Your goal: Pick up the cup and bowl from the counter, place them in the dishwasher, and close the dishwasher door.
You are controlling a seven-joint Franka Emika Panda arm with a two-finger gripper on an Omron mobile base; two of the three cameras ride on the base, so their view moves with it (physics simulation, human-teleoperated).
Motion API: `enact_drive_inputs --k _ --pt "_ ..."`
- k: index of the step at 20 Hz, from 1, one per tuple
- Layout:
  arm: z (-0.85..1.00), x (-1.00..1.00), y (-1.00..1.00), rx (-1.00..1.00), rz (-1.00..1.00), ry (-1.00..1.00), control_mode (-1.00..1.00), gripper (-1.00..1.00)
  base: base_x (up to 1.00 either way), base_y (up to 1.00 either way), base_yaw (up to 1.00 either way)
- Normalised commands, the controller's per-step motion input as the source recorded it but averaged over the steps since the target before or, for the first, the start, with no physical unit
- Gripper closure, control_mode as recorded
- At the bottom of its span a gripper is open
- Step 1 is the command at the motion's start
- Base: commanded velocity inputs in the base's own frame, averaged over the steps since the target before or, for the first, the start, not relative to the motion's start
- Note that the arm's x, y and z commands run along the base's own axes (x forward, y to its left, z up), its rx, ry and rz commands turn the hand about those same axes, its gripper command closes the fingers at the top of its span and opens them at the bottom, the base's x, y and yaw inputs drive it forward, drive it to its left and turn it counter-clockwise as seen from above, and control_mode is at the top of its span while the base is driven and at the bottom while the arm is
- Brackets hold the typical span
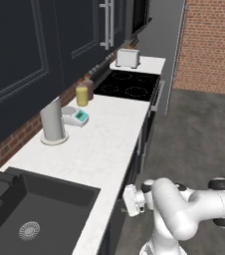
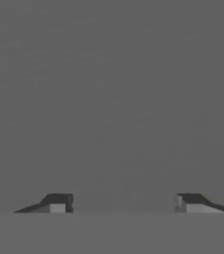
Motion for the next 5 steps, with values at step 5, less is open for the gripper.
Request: enact_drive_inputs --k 5 --pt "-0.36 0.49 0.19 0.05 -0.09 -0.16 -1.0 -1.0 0.0 0.0 0.0"
